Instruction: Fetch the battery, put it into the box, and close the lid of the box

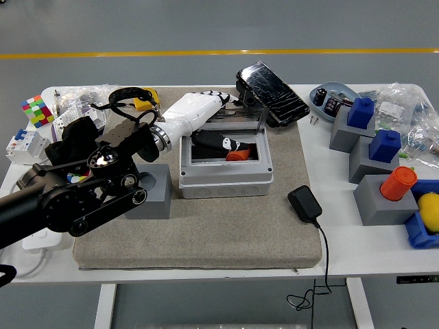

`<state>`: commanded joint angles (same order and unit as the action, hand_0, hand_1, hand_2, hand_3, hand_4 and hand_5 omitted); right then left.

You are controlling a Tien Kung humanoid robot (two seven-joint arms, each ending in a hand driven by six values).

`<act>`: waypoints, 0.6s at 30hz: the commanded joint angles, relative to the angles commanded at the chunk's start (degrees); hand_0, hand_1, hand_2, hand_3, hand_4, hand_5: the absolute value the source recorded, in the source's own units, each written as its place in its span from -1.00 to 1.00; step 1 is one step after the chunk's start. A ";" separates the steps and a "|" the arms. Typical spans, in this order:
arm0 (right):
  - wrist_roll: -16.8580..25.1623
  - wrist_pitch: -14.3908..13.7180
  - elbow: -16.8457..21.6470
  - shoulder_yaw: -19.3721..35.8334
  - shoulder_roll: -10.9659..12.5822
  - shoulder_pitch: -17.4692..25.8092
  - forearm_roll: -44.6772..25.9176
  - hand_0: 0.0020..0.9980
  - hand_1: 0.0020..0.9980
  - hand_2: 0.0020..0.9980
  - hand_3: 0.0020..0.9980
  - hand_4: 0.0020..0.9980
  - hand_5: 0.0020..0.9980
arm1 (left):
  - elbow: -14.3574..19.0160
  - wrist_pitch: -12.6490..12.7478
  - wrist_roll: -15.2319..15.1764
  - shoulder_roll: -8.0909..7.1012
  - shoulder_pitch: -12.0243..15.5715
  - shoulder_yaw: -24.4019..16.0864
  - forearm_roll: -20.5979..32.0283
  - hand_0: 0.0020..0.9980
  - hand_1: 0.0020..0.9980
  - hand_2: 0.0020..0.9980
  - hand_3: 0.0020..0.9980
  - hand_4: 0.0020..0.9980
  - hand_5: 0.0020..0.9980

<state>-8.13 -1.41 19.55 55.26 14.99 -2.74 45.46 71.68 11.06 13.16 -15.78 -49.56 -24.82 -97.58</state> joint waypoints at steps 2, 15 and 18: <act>0.01 -0.02 -0.01 0.05 0.03 0.04 0.02 0.30 0.35 0.38 0.26 0.98 0.11 | 1.75 -1.32 1.78 -0.43 0.48 -0.29 -0.19 0.43 0.77 0.72 0.70 1.00 0.39; 0.01 0.01 -0.18 0.19 -0.09 0.39 0.08 0.29 0.35 0.38 0.26 0.98 0.11 | 7.62 -6.43 8.23 -2.55 4.30 0.13 -1.03 0.38 0.74 0.71 0.70 1.00 0.42; 0.01 0.03 -0.28 0.18 -0.14 0.44 0.05 0.30 0.35 0.38 0.26 0.98 0.10 | 8.12 -6.77 8.57 -2.51 5.17 0.04 -0.99 0.41 0.79 0.79 0.76 1.00 0.45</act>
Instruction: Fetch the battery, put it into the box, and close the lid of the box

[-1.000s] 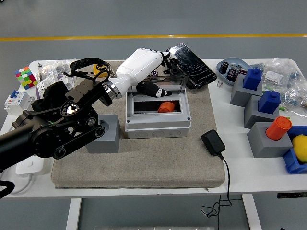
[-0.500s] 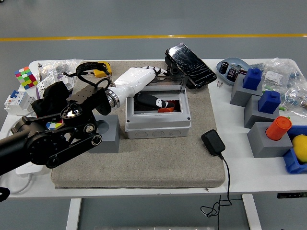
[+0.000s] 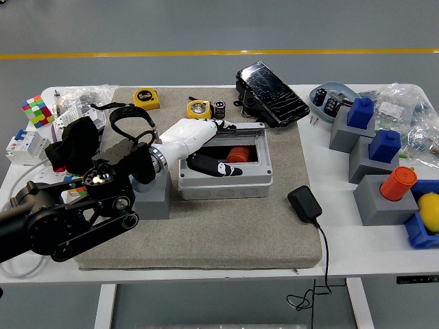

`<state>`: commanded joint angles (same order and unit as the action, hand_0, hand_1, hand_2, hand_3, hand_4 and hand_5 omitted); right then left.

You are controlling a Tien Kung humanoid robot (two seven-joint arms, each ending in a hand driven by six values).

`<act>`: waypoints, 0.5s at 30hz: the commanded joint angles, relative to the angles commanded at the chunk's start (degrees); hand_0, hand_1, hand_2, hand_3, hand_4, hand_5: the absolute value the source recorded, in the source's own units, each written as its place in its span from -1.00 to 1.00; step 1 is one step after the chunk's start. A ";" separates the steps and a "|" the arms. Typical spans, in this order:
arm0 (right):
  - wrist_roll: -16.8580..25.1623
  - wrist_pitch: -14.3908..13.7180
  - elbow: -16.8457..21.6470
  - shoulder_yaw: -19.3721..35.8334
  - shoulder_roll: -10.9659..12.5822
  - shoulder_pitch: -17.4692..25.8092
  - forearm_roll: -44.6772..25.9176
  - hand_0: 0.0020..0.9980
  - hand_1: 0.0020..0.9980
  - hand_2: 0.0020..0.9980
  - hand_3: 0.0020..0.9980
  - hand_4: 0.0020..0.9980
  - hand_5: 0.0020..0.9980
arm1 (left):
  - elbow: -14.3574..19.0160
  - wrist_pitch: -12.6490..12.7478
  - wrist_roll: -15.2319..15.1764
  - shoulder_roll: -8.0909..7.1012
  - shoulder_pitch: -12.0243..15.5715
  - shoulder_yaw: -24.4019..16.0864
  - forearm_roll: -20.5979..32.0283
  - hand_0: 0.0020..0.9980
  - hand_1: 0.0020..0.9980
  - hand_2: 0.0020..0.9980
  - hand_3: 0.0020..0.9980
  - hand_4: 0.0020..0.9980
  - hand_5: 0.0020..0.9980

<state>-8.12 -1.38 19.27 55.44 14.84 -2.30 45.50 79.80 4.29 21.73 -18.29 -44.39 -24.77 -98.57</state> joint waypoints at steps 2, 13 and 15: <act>0.00 0.01 -0.03 0.00 -0.01 0.03 -0.02 0.30 0.35 0.38 0.26 0.98 0.10 | 0.08 -0.03 0.05 0.11 0.41 -0.07 0.09 0.41 0.79 0.79 0.76 1.00 0.45; 0.03 -0.04 -0.05 -0.12 -0.09 0.06 0.03 0.29 0.35 0.38 0.26 0.98 0.10 | 1.46 0.04 -0.11 0.34 2.33 -1.52 0.35 0.40 0.79 0.78 0.76 1.00 0.45; 0.02 -0.04 -0.07 -0.17 -0.11 0.10 0.06 0.29 0.35 0.38 0.26 0.98 0.10 | 2.33 0.50 -0.60 0.12 2.95 -2.99 0.18 0.40 0.79 0.78 0.76 1.00 0.45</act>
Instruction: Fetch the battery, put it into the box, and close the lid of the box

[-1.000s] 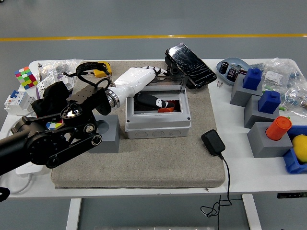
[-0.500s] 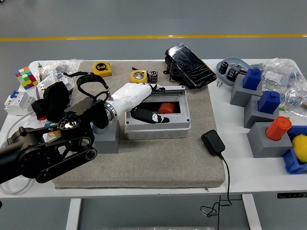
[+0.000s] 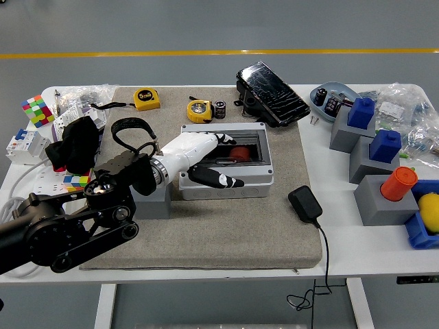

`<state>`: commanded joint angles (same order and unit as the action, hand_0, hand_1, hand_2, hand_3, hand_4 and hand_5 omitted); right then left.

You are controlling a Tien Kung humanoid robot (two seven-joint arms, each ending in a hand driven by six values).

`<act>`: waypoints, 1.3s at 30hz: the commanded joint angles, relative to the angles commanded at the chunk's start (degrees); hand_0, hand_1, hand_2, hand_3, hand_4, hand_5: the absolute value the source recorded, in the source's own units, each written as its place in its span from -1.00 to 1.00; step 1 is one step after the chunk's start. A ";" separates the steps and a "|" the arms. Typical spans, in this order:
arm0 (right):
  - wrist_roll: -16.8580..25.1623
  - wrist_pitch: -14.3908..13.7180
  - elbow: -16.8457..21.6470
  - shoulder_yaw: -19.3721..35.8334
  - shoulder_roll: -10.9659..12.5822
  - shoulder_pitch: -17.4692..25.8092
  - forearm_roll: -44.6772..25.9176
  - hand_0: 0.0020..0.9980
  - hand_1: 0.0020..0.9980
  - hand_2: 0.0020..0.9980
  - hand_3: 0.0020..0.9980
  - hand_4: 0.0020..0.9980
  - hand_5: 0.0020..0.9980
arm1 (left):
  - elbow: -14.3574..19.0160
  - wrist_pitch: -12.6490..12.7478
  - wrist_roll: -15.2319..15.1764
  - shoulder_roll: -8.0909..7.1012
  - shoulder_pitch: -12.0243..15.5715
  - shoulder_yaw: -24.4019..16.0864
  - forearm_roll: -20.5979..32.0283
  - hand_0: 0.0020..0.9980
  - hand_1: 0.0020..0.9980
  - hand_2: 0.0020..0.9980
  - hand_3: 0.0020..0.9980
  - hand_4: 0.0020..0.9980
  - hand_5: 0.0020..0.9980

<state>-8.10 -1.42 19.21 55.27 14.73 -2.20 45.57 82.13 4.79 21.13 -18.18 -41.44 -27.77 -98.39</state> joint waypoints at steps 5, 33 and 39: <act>-0.01 0.00 -0.01 0.09 -0.06 -0.06 0.03 0.30 0.35 0.38 0.26 0.98 0.11 | 2.09 1.95 -2.20 -0.71 2.31 -4.82 0.20 0.38 0.78 0.77 0.74 1.00 0.45; 0.05 0.00 -0.14 0.84 -0.39 -0.26 0.05 0.29 0.35 0.38 0.26 0.98 0.11 | 2.07 19.96 -37.38 0.57 26.42 -44.04 49.90 0.29 0.60 0.60 0.59 1.00 0.44; 0.05 0.01 -0.24 0.95 -0.25 -0.43 0.08 0.29 0.35 0.38 0.26 0.98 0.11 | 2.05 19.86 -38.40 0.41 29.26 -48.45 52.21 0.21 0.56 0.58 0.57 1.00 0.44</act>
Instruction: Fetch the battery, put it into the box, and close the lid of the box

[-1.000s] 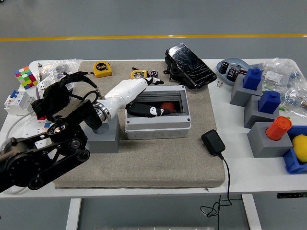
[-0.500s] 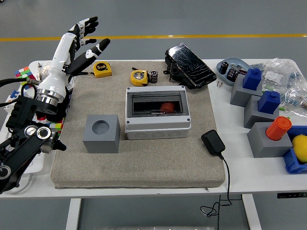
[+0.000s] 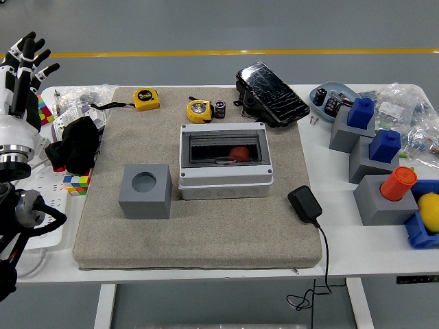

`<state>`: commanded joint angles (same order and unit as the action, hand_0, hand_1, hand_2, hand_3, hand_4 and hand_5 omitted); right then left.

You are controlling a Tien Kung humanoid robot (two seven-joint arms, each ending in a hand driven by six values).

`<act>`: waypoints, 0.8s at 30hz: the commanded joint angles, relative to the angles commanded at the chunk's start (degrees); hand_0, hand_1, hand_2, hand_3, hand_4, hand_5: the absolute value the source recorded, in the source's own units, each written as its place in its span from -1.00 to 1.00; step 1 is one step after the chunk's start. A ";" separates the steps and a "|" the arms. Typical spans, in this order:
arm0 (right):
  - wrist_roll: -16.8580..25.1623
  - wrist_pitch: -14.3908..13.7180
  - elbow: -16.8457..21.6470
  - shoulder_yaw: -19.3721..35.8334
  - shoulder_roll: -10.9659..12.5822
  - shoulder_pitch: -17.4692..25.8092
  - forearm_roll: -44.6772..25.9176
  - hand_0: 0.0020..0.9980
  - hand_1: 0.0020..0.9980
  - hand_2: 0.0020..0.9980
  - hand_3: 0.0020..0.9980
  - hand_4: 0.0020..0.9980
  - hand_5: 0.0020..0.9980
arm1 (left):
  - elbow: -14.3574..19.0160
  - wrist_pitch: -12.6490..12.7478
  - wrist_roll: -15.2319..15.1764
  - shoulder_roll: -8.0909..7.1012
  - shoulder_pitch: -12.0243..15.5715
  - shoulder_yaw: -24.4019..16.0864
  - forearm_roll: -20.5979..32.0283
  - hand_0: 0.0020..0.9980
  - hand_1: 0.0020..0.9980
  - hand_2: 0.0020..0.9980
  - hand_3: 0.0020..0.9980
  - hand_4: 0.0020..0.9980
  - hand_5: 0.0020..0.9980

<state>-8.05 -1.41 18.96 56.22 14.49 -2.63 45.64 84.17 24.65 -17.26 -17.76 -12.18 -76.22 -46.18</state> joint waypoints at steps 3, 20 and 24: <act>0.00 0.00 -0.07 0.03 0.09 -0.11 0.00 0.29 0.35 0.38 0.26 0.98 0.11 | 0.10 -0.04 -0.13 -0.09 0.82 -1.44 0.05 0.21 0.56 0.58 0.57 1.00 0.44; 0.09 -0.14 -0.85 -0.67 -0.02 -2.92 -0.65 0.30 0.36 0.38 0.26 0.98 0.11 | 1.86 -0.15 -1.69 0.39 1.50 -5.39 0.49 0.14 0.53 0.56 0.55 1.00 0.39; -0.06 0.06 -0.96 -3.22 0.25 -4.13 -1.49 0.30 0.36 0.38 0.26 0.98 0.11 | 2.19 -0.21 -2.07 -0.25 1.11 -4.58 0.66 0.13 0.50 0.55 0.55 1.00 0.39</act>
<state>-8.11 -1.36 18.01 53.00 14.74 -6.76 44.15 86.37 24.44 -19.33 -18.01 -11.07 -80.80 -45.52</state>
